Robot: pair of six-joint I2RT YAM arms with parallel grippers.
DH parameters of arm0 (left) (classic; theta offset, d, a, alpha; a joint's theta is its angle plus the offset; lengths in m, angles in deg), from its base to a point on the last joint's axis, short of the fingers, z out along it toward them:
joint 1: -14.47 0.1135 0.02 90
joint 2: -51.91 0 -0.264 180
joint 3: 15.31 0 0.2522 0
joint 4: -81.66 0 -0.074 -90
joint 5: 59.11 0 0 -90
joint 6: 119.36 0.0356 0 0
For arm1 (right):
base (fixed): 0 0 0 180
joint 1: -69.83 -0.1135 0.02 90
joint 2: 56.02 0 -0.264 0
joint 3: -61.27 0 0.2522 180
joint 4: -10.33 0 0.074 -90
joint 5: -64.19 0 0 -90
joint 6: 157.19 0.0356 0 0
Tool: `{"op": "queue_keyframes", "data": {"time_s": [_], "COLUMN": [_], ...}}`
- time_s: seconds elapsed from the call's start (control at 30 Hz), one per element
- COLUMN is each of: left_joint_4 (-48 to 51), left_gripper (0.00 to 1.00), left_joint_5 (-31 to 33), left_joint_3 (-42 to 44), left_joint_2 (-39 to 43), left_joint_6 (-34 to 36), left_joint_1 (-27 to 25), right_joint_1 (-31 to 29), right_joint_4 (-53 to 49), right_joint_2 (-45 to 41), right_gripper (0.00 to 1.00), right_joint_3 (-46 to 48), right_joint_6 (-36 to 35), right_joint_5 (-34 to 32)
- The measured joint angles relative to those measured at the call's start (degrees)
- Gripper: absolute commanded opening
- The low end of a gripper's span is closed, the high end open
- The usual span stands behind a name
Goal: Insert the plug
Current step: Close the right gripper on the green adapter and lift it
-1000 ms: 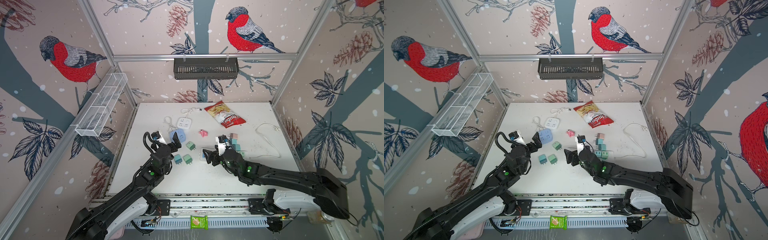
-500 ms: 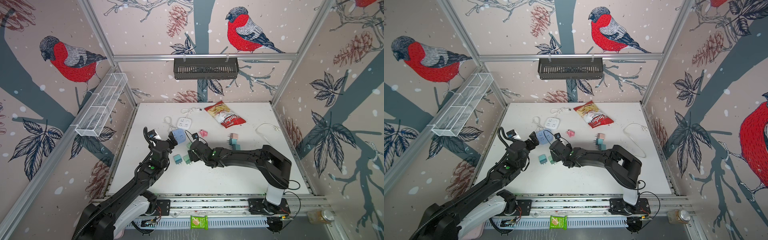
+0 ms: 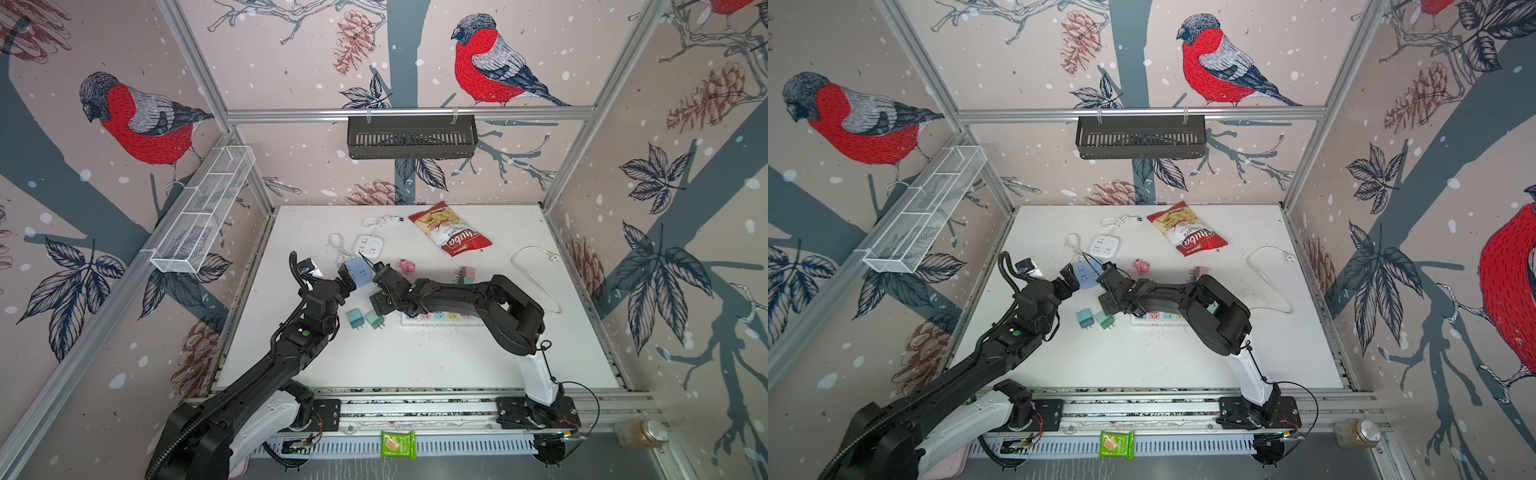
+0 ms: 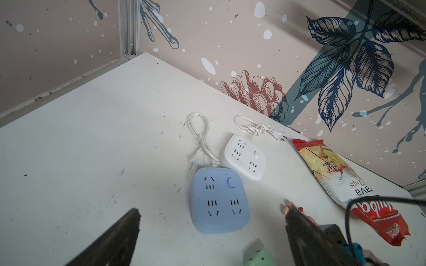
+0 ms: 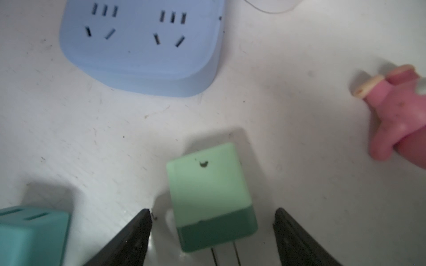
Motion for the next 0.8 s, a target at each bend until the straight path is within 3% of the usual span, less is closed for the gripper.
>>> {"op": "queue_keyframes", "data": {"time_s": [0.8], "left_joint_4": [0.0], "left_gripper": [0.98], "left_joint_5": [-1.64], "left_joint_3": [-0.22], "left_joint_2": [-0.5], "left_joint_6": [-0.02], "left_joint_1": [0.22], "right_joint_1": [0.42], "right_joint_4": [-0.15], "right_joint_2": [1.11], "right_gripper": [0.43], "right_joint_3": [-1.66], "right_joint_6": [-1.51], "right_joint_5": [2.12]}}
